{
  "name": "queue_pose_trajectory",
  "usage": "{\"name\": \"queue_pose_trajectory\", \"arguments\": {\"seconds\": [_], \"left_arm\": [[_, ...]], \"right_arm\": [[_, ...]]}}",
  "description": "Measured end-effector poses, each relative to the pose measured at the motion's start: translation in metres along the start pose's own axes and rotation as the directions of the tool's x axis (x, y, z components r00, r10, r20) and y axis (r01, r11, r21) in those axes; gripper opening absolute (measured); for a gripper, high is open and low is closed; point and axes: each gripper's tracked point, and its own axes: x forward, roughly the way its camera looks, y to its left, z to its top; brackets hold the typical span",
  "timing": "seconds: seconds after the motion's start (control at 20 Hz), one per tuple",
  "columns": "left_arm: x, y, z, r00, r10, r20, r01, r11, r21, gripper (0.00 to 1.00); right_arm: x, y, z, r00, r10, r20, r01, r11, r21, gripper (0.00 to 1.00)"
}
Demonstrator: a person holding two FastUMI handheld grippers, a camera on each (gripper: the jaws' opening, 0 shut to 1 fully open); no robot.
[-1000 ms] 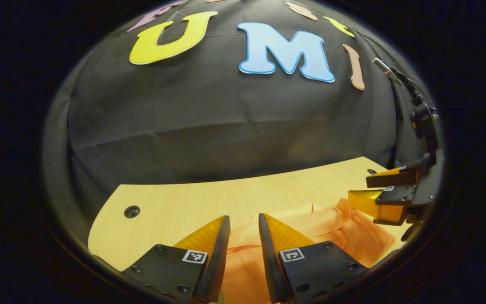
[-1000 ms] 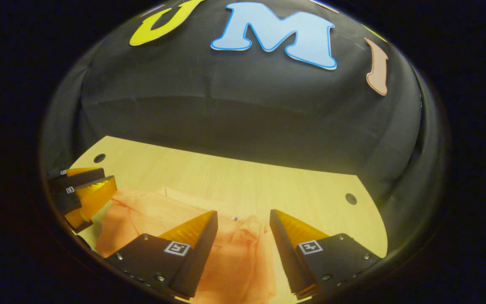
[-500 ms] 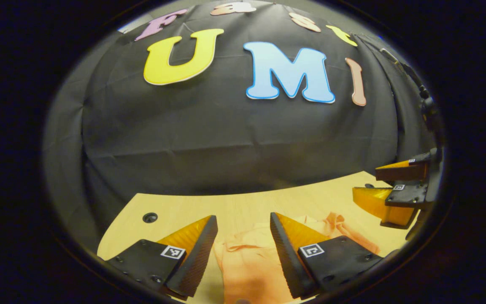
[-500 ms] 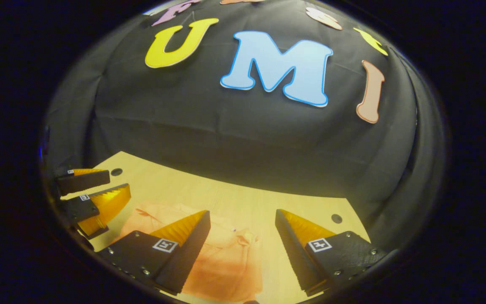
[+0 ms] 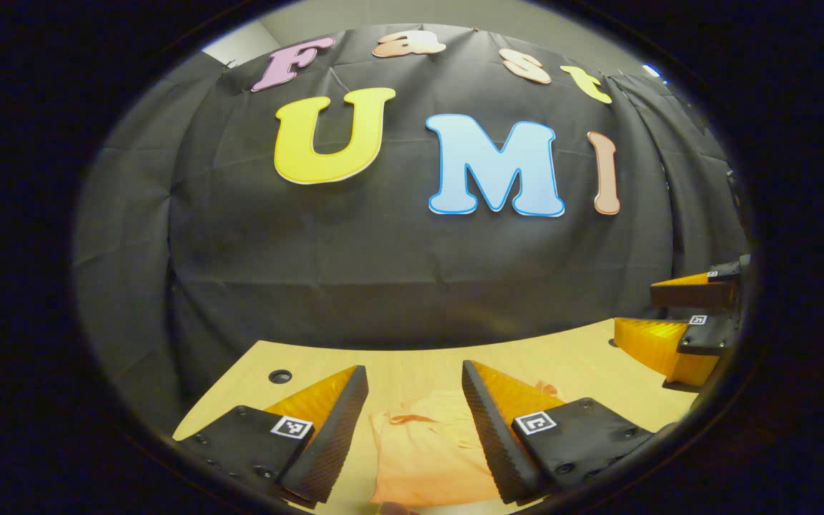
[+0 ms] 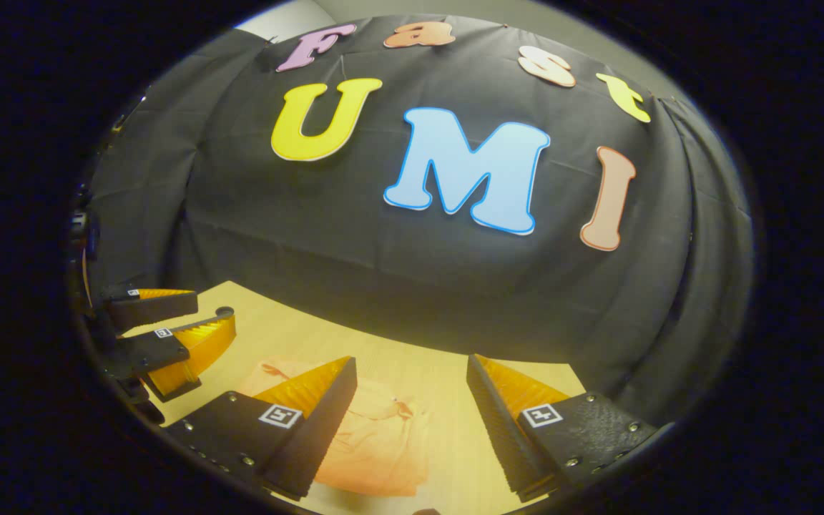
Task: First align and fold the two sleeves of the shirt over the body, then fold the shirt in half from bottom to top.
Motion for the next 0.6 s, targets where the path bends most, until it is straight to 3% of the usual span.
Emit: {"name": "queue_pose_trajectory", "arguments": {"seconds": [0.6], "left_arm": [[-0.103,-0.043,0.031,0.994,0.039,0.105,-0.035,0.999,-0.031,0.87]], "right_arm": [[-0.105,-0.027,0.008,0.992,0.031,0.123,-0.034,0.999,0.023,0.96]]}}
